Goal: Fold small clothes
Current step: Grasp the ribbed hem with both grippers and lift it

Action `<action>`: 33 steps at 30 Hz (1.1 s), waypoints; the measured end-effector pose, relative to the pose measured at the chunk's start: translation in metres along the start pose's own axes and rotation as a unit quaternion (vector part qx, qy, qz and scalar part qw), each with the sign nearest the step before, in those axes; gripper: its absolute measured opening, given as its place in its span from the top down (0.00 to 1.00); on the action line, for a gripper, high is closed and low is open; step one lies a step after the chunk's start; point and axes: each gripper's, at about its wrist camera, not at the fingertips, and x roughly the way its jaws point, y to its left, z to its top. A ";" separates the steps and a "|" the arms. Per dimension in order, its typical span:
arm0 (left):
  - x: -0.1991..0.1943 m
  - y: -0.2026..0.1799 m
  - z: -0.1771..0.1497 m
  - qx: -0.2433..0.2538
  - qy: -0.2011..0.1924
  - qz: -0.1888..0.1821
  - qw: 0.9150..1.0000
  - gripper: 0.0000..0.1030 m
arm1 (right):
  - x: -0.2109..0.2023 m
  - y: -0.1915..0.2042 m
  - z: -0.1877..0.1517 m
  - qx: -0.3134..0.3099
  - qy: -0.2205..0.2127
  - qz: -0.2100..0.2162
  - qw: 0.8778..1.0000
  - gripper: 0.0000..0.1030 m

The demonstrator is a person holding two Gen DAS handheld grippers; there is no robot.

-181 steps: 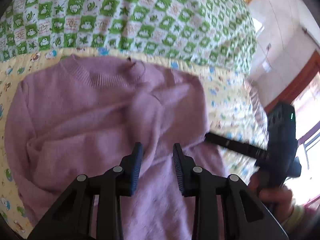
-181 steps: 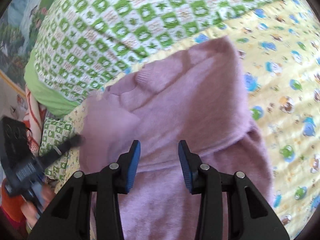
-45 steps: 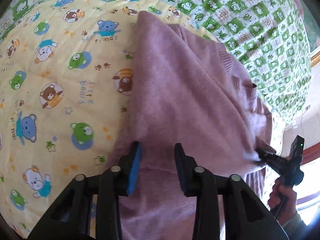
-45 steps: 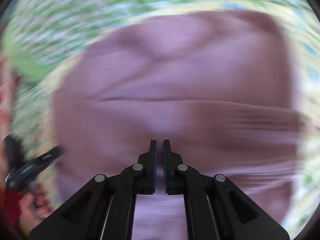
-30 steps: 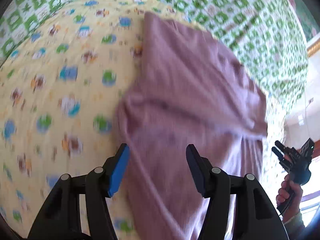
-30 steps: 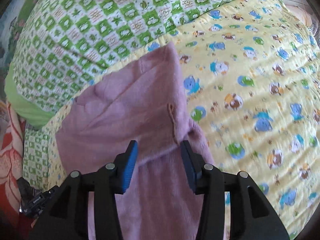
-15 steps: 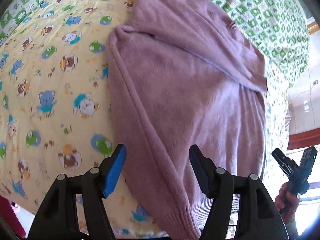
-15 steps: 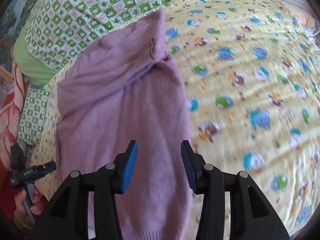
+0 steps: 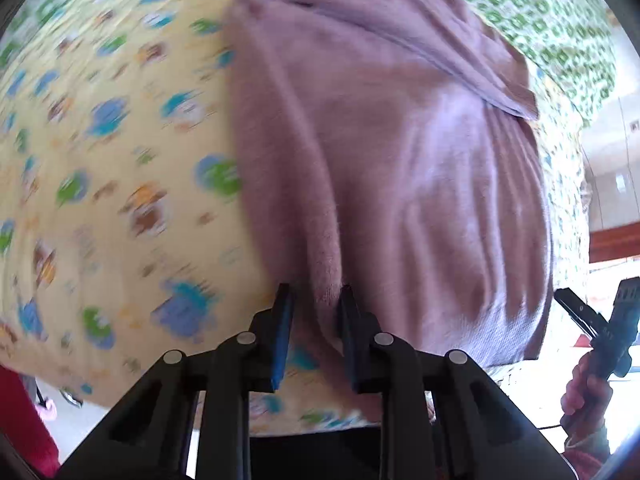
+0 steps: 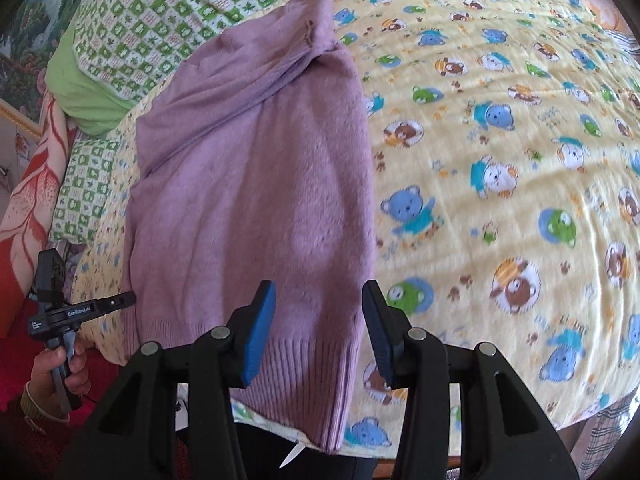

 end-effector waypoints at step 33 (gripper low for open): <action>-0.012 0.054 -0.044 0.003 -0.028 -0.048 0.998 0.96 | 0.002 -0.058 -0.060 0.079 0.024 0.080 0.993 0.94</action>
